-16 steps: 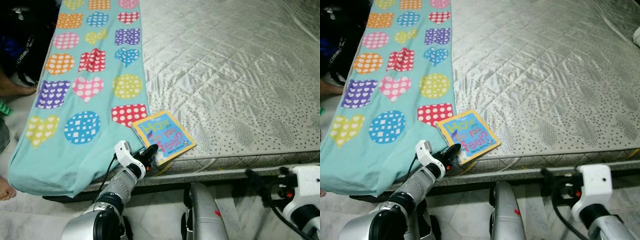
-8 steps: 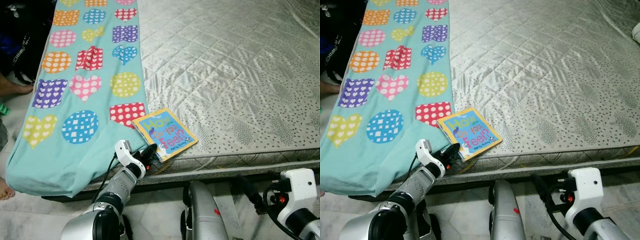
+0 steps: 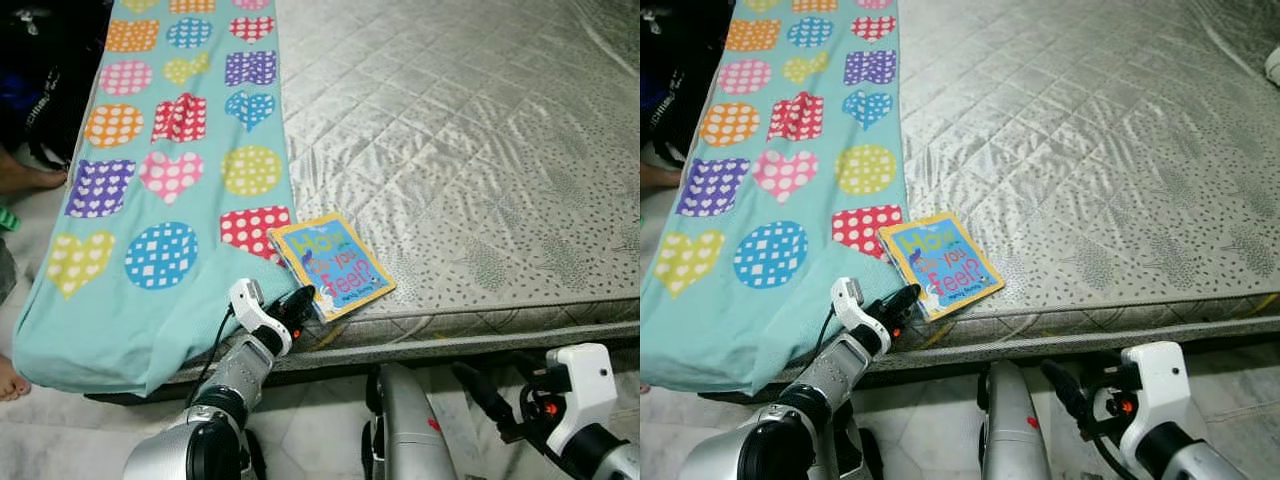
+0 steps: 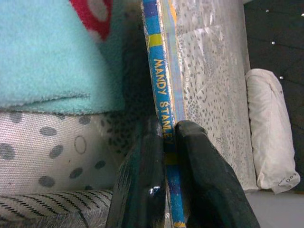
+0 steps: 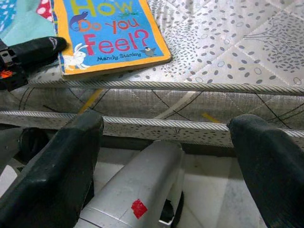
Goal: Clean up the room
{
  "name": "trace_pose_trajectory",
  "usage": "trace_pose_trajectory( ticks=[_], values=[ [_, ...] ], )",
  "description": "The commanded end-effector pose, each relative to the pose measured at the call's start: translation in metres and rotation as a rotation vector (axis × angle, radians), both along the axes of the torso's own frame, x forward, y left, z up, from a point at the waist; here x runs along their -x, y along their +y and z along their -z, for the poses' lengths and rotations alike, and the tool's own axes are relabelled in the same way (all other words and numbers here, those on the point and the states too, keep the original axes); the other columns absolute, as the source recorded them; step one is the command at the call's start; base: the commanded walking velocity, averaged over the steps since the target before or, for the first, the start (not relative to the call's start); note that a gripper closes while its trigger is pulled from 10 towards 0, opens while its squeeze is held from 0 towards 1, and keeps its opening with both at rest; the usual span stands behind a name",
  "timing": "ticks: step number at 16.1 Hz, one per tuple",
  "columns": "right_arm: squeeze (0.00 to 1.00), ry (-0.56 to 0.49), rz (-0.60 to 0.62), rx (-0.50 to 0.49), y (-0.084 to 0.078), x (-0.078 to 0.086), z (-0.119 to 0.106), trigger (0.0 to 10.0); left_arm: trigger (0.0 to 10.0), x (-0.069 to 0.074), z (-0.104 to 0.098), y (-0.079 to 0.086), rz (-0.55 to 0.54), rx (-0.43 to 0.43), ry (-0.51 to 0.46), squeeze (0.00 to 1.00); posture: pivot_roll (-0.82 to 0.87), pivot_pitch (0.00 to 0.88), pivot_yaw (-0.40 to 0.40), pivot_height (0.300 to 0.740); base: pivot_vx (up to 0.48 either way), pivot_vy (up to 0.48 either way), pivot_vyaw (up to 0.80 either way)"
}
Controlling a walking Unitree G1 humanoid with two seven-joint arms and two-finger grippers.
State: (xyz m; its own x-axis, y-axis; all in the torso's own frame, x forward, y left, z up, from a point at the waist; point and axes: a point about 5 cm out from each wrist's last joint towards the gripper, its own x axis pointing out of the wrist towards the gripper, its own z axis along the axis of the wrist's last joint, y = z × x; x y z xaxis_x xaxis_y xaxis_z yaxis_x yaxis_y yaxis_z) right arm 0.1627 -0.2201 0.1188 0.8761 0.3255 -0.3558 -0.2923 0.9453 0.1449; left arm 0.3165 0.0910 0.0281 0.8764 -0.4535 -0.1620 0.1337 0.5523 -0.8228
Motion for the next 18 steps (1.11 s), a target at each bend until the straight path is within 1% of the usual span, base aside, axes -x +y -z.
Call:
trace_pose_trajectory(
  ticks=[1,3,4,5,6,7,8,9,10,11,12,13,14,15,16,17,18],
  values=[
    [0.00,0.018,-0.002,0.011,-0.001,0.000,0.003,10.0,0.0,0.001,0.001,0.002,0.002,-0.038,-0.023,0.00,-0.40,0.208,-0.004,0.600,0.000,0.000,0.00],
    [0.00,0.001,0.006,0.007,0.001,-0.011,0.008,10.0,0.0,-0.004,-0.008,0.001,0.029,-0.094,-0.100,0.00,-0.36,0.165,0.005,0.600,0.000,0.000,0.00],
    [0.00,-0.023,0.015,0.001,0.006,-0.022,0.011,10.0,0.0,-0.007,-0.013,0.003,0.038,-0.135,-0.159,0.00,-0.34,0.145,0.011,0.600,0.000,0.000,0.00],
    [0.00,-0.042,0.021,-0.010,0.010,-0.032,0.013,10.0,0.0,-0.009,-0.018,0.006,0.047,-0.175,-0.209,0.00,-0.31,0.117,0.020,0.600,0.000,0.000,0.00],
    [0.00,-0.058,0.029,-0.017,0.015,-0.043,0.016,10.0,0.0,-0.012,-0.022,0.010,0.045,-0.204,-0.239,0.00,-0.29,0.095,0.026,0.600,0.000,0.000,0.00],
    [0.00,-0.067,0.032,-0.022,0.018,-0.047,0.017,10.0,0.0,-0.013,-0.025,0.014,0.036,-0.225,-0.266,0.00,-0.26,0.075,0.031,0.600,0.000,0.000,0.00],
    [0.00,-0.096,0.050,-0.039,0.027,-0.062,0.022,10.0,0.0,-0.016,-0.037,0.031,0.030,-0.329,-0.371,0.00,-0.21,0.020,0.044,0.600,0.000,0.000,0.00],
    [0.00,-0.101,0.057,-0.041,0.028,-0.066,0.023,10.0,0.0,-0.016,-0.039,0.034,0.030,-0.351,-0.390,0.00,-0.21,0.020,0.044,0.600,0.000,0.000,0.00],
    [0.00,-0.119,0.091,-0.075,0.033,-0.076,0.023,10.0,0.0,-0.017,-0.048,0.048,0.008,-0.392,-0.438,0.00,-0.18,0.000,0.052,0.600,0.000,0.000,0.00],
    [0.00,-0.136,0.143,-0.124,0.038,-0.088,0.023,10.0,0.0,-0.013,-0.057,0.062,-0.011,-0.455,-0.497,0.00,-0.16,0.000,0.057,0.600,0.000,0.000,0.00],
    [0.00,-0.140,0.169,-0.151,0.039,-0.093,0.023,10.0,0.0,-0.008,-0.059,0.066,-0.018,-0.484,-0.516,0.00,-0.15,0.000,0.059,0.600,0.000,0.000,0.00],
    [0.00,-0.140,0.188,-0.166,0.039,-0.096,0.025,10.0,0.0,-0.002,-0.060,0.068,-0.013,-0.516,-0.534,0.00,-0.14,0.000,0.059,0.600,0.000,0.000,0.00],
    [0.00,-0.131,0.213,-0.199,0.040,-0.098,0.027,10.0,0.0,0.008,-0.060,0.068,-0.008,-0.562,-0.559,0.00,-0.14,0.000,0.061,0.600,0.000,0.000,0.00],
    [0.00,-0.122,0.233,-0.216,0.041,-0.100,0.030,10.0,0.0,0.017,-0.060,0.068,-0.007,-0.590,-0.567,0.00,-0.13,0.000,0.061,0.600,0.000,0.000,0.00],
    [0.00,-0.104,0.256,-0.221,0.042,-0.104,0.036,10.0,0.0,0.030,-0.061,0.066,-0.009,-0.602,-0.565,0.00,-0.13,0.000,0.060,0.600,0.000,0.000,0.00],
    [0.00,-0.100,0.271,-0.229,0.042,-0.105,0.037,10.0,0.0,0.032,-0.061,0.065,-0.013,-0.601,-0.560,0.00,-0.12,0.000,0.059,0.600,0.000,0.000,0.00],
    [0.00,-0.092,0.315,-0.237,0.040,-0.111,0.039,10.0,0.0,0.041,-0.064,0.064,-0.023,-0.604,-0.541,0.00,-0.11,0.000,0.053,0.600,0.000,0.000,0.00]
  ],
)
